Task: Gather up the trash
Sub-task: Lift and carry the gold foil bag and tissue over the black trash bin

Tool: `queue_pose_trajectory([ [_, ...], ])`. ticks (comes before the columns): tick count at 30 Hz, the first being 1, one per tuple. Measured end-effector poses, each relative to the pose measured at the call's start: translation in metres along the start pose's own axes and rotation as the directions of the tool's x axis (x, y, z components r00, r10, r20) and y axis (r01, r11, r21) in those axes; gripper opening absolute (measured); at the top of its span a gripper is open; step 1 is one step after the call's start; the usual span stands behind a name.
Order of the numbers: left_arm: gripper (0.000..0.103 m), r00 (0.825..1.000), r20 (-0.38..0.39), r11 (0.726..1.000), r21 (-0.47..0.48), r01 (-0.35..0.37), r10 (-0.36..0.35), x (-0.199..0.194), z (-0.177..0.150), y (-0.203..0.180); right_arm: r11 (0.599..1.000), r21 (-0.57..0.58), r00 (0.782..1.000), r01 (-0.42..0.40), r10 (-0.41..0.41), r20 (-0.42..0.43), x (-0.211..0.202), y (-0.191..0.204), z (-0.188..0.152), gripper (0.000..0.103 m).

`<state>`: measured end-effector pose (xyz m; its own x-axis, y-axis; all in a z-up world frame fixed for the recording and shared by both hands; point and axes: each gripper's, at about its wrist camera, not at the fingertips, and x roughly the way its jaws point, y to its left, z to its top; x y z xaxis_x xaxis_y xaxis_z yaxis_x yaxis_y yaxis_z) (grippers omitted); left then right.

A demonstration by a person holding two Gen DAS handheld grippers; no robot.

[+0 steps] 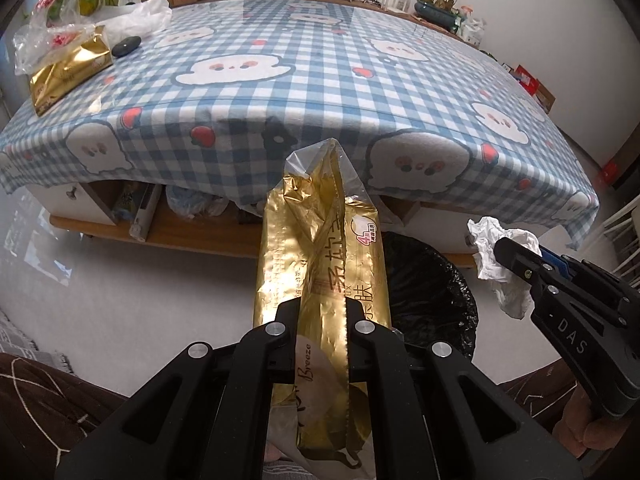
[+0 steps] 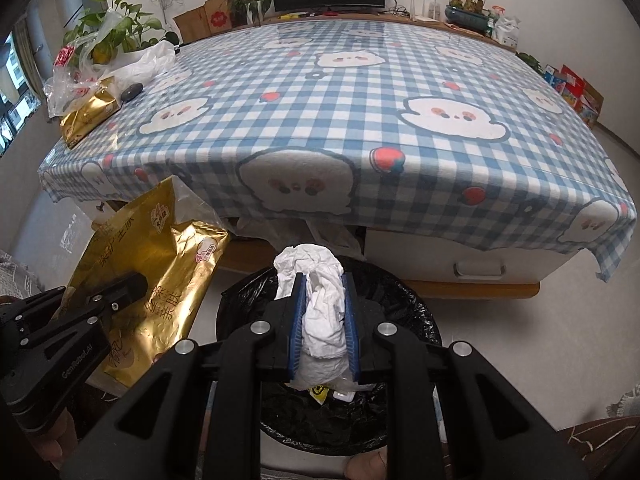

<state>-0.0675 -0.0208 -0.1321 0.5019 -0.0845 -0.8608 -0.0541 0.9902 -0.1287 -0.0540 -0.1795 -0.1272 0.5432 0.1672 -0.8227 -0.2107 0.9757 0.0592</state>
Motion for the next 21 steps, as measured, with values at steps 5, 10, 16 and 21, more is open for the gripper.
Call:
queue_pose_trajectory([
  [5,0.004,1.000,-0.025,1.000,0.010,-0.007,0.008,0.019,-0.006,-0.001,1.000,-0.022,0.999,-0.008,0.007,-0.041,0.020,0.005,-0.005,0.016],
  [10,0.004,0.999,-0.051,1.000,0.001,-0.013,0.013,0.032,-0.007,0.002,1.000,-0.016,0.997,-0.008,0.006,-0.075,0.037,0.004,-0.010,0.017],
  [16,0.004,0.998,-0.060,1.000,-0.001,-0.014,0.014,0.039,-0.007,0.002,1.000,-0.009,0.995,-0.006,0.005,-0.095,0.052,0.005,-0.013,0.024],
  [21,0.004,0.998,-0.068,1.000,0.001,-0.016,0.016,0.044,-0.006,-0.001,1.000,0.010,0.996,-0.001,0.001,-0.088,0.055,0.001,-0.014,0.046],
])
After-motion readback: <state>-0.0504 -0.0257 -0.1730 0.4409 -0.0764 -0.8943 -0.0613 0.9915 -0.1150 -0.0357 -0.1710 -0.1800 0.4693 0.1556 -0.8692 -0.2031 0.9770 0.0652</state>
